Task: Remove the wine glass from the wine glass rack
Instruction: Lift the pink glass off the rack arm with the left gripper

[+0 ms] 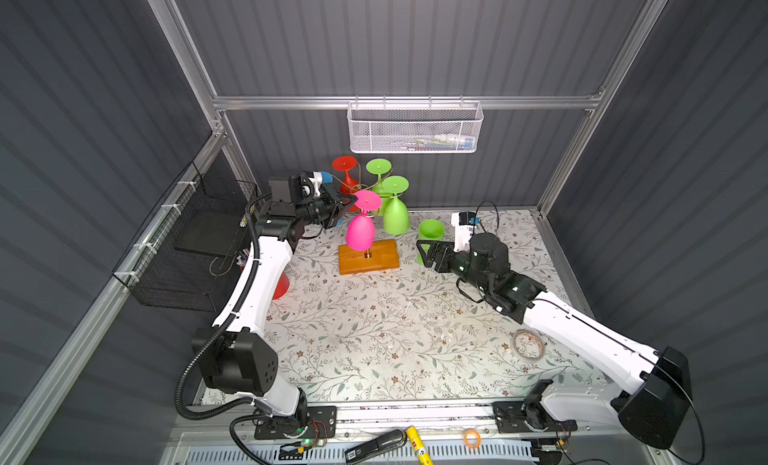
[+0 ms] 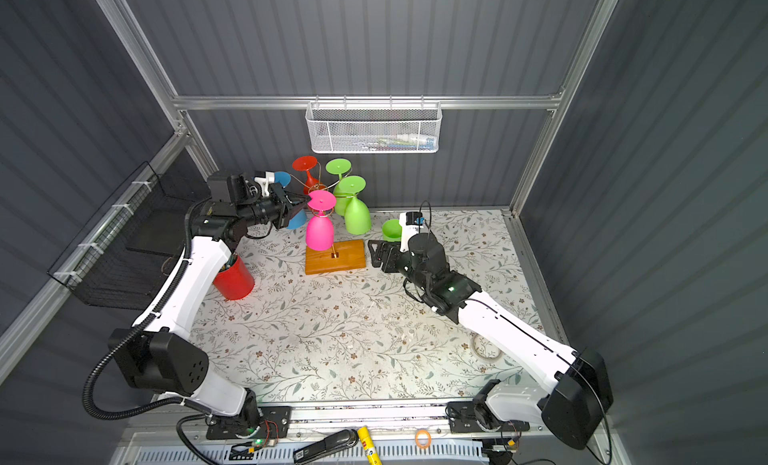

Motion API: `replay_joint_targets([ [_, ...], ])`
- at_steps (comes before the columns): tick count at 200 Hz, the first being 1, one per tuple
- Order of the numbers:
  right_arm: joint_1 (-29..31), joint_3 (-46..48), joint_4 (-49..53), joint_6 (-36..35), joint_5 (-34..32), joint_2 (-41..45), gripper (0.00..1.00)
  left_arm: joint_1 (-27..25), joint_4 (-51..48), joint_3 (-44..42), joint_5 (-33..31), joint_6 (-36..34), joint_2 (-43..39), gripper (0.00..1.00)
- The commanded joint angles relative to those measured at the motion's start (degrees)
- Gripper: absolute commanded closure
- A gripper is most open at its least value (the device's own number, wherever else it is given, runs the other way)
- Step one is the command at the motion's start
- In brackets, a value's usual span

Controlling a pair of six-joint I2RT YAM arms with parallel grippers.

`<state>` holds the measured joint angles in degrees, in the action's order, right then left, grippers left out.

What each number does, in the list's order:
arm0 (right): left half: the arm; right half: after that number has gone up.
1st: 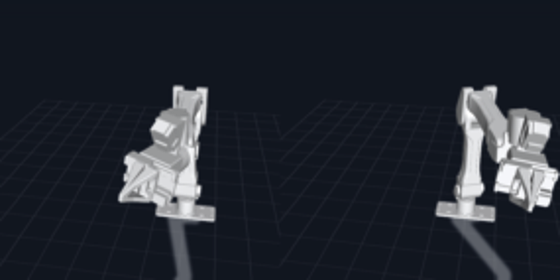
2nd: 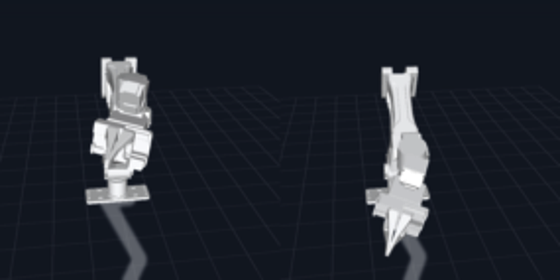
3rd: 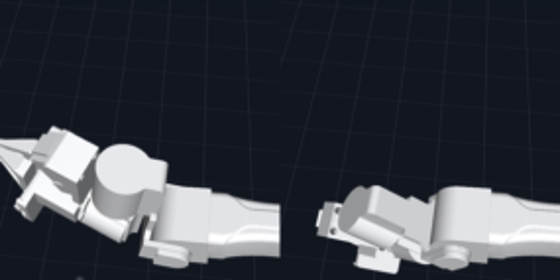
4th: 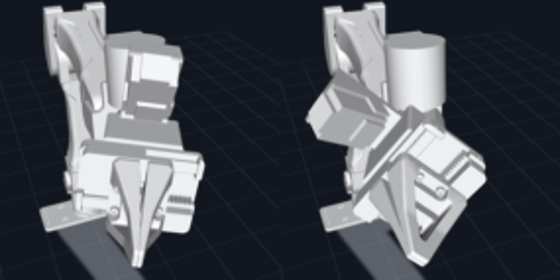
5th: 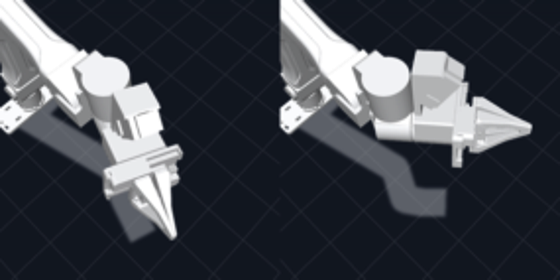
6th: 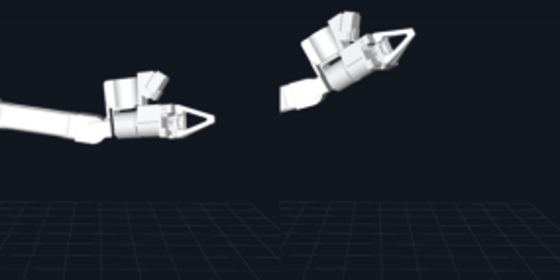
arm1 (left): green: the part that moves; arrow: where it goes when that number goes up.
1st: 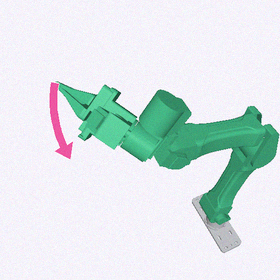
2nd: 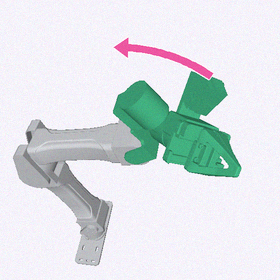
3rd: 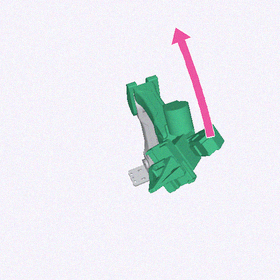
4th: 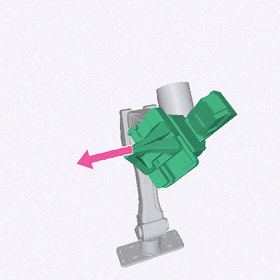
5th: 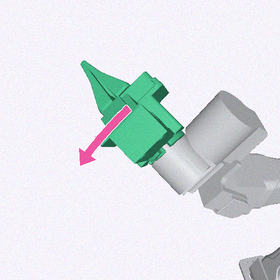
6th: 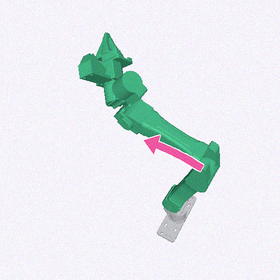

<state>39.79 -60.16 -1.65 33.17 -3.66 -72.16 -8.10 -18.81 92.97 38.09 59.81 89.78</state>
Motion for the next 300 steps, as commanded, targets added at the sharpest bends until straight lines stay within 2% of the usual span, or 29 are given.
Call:
replay_joint_targets([
  [1,0.2,-0.13,0.15,-0.45,-1.04,0.87,0.17,-0.84,3.48,2.74,1.62,0.27,0.65,1.0],
  [138,-1.11,1.71,0.55,0.5,-1.43,2.91,0.17,-5.82,4.66,4.3,0.68,-0.31,3.04,1.0],
  [170,-2.01,2.3,0.86,1.02,-1.26,3.93,0.17,-7.25,3.45,4.15,0.07,-2.19,2.21,1.0],
  [300,-3.68,3.34,5.7,3.65,-0.64,7.02,0.16,-9.37,2.81,-6.32,-1.04,-5.77,-6.8,1.0],
])
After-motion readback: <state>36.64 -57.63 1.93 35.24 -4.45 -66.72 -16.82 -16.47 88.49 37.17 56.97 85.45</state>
